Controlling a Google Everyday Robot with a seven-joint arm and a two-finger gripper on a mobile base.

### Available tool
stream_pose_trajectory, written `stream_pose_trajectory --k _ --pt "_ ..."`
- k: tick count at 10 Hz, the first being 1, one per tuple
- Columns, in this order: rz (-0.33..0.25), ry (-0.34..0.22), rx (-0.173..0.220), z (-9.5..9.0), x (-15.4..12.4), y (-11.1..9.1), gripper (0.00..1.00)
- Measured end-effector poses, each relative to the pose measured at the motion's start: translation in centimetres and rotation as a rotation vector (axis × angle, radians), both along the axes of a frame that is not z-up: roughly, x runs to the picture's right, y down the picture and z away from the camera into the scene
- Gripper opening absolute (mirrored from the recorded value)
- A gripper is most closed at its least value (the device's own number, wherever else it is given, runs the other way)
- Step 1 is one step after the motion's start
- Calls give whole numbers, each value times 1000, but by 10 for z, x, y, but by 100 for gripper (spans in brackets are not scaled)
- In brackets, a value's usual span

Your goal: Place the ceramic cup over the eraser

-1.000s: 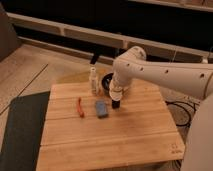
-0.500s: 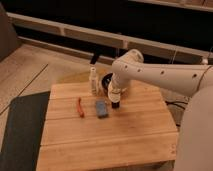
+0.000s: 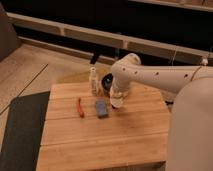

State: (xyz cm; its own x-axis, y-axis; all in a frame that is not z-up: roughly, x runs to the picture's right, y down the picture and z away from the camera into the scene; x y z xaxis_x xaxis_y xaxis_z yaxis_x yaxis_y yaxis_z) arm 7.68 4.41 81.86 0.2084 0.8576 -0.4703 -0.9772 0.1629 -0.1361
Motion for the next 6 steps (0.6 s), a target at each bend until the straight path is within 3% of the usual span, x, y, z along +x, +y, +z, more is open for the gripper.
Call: stream_pose_trajectory --k 3,6 --pt "-7 5 -25 6 -1 8 0" --pt "-4 -24 22 14 -1 -2 0"
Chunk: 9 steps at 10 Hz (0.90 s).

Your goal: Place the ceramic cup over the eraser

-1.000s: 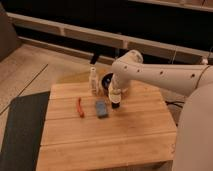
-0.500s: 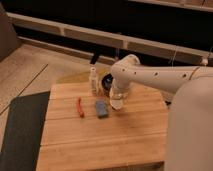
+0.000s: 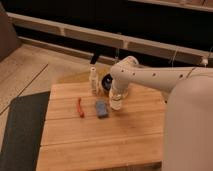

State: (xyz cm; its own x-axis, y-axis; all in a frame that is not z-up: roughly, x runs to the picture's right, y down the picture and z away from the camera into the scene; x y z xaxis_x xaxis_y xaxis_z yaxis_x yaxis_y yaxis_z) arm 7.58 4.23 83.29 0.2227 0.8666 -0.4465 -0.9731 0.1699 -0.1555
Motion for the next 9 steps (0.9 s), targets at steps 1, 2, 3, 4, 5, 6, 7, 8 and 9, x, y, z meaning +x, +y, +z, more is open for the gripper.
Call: stream_pose_trajectory --k 1,2,3,4,5,6,7,8,9 --pt "1 -6 3 2 1 -1 0" --pt "4 -16 -1 6 2 0 0" --pt "0 -21 -6 7 3 1 0" --pt "-12 -26 -18 10 3 6 0" --pt "-23 -32 -26 12 0 8 0" --pt "-30 -37 -33 14 -2 10 0" --pt "-36 -37 -36 16 -2 11 0" --pt "-40 -36 -39 19 -2 11 0" --pt "-43 -35 -40 21 -1 11 0"
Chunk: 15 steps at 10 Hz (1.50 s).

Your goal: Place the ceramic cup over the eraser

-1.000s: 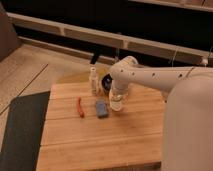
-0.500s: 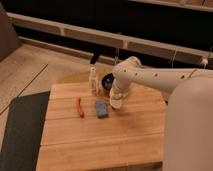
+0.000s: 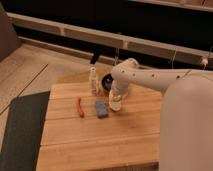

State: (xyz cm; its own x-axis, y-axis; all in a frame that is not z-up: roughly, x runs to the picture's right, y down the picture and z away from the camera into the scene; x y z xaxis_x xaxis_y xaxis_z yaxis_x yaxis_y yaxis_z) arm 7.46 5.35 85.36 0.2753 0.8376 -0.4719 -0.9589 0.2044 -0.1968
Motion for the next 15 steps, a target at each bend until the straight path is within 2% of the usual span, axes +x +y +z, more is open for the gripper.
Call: stream_pose_trajectory --k 2,3,9,15 --pt "2 3 2 2 2 -2 9" --pt "2 10 -2 4 5 -2 22" --pt "-17 31 -24 8 5 4 78" --pt "-21 35 -32 9 5 6 80"
